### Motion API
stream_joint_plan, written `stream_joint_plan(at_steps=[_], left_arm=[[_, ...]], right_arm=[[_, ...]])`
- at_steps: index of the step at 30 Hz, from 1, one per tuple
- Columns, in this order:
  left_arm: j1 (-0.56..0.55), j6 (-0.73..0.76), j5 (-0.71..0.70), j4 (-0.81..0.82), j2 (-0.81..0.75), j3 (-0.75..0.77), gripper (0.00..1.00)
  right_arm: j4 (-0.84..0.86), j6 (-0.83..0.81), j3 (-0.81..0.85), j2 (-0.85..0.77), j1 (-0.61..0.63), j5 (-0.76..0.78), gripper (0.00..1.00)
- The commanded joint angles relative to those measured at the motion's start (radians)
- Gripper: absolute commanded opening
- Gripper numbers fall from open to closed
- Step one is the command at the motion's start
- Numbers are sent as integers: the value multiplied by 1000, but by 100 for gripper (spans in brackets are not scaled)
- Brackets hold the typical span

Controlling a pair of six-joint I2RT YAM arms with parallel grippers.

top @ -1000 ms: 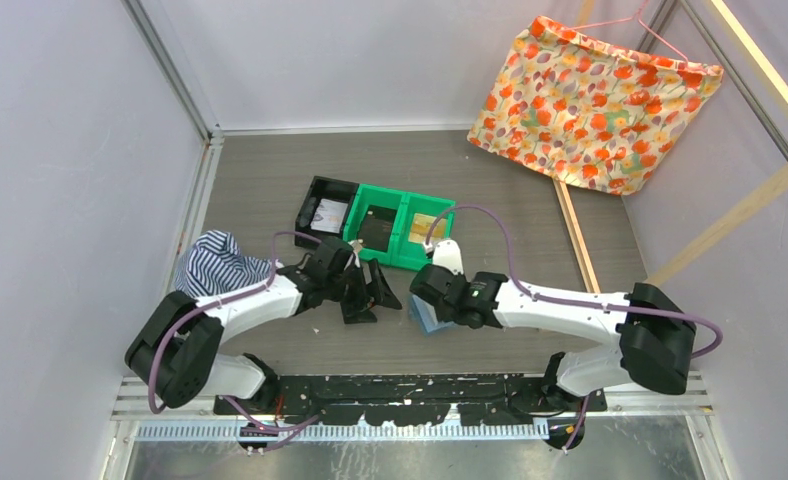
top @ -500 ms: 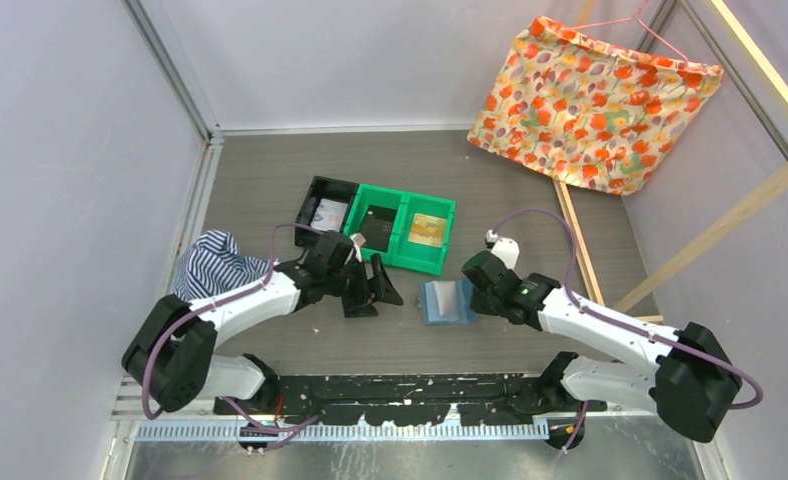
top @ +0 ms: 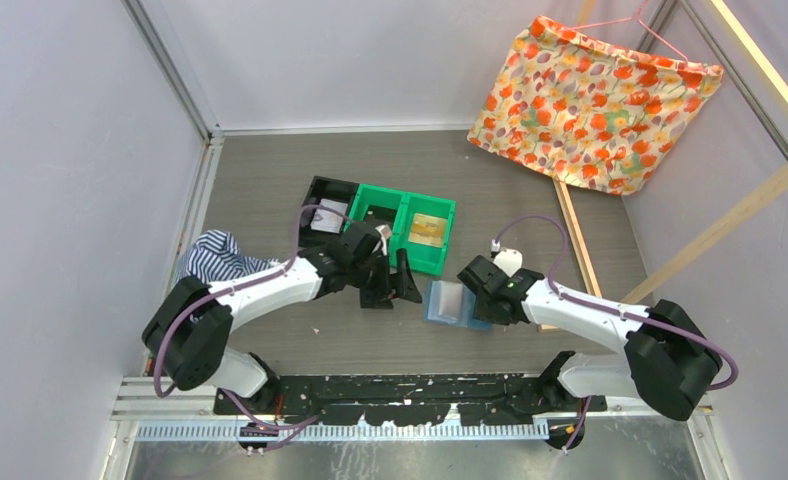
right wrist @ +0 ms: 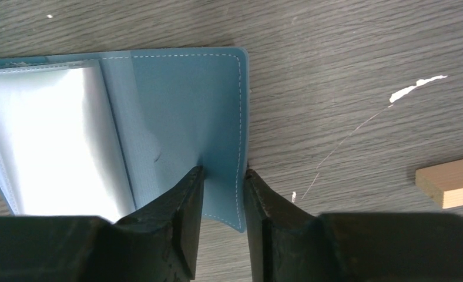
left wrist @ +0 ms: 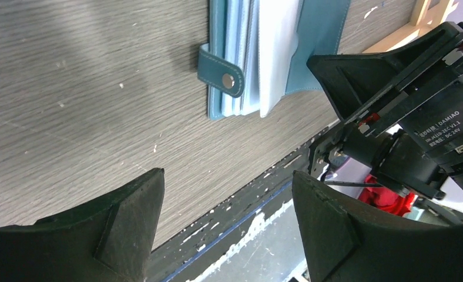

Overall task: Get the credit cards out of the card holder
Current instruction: Open the card holder at the center of the board, then remove the credit card from the card holder.

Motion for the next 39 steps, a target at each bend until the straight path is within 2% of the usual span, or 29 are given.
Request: stream_joint_plan(at_steps=[1,3,8,12,16,20,23,24,25,26,29,31,39], left_arm=[[-53,73,-89,-57,52,104,81],[-75,96,-86,-88,106,155,81],[-133,117,-245,-175,181,248,76],[-150,122,-303,-148,222,260,64],[-178,119,-386,-133,275,282,59],[-180,98,-402,-69,324,296,53],[-181,93,-416,-56,360,322,39],[-181,94,-419,-63,370,332,30],[-181,99,-417,-68,374,340,14],[-181,104,-415,-70,374,344,3],[-182,126,-400,-71,352,349,1],[-183,136,-386,-74,318,346,1],[-186,155,-316,-131,107,336,1]], right_arm=[[-45,21,20,-5,-11,45,39],[-32,1,18,-8,-12,24,39],[-23,-3,6,-34,-14,18,42],[-17,-5,5,-32,-16,14,42],[-9,-21,3,-33,-16,3,45],[-13,-29,8,-34,-18,-2,46],[-31,-29,22,-39,-20,3,47],[-55,-26,34,-46,-20,9,49],[-73,-25,48,-56,-20,16,54],[-91,-25,60,-73,-20,23,58],[-139,-30,107,-120,-21,48,67],[-167,-40,147,-133,-21,58,69],[-149,-75,241,-151,-21,10,71]])
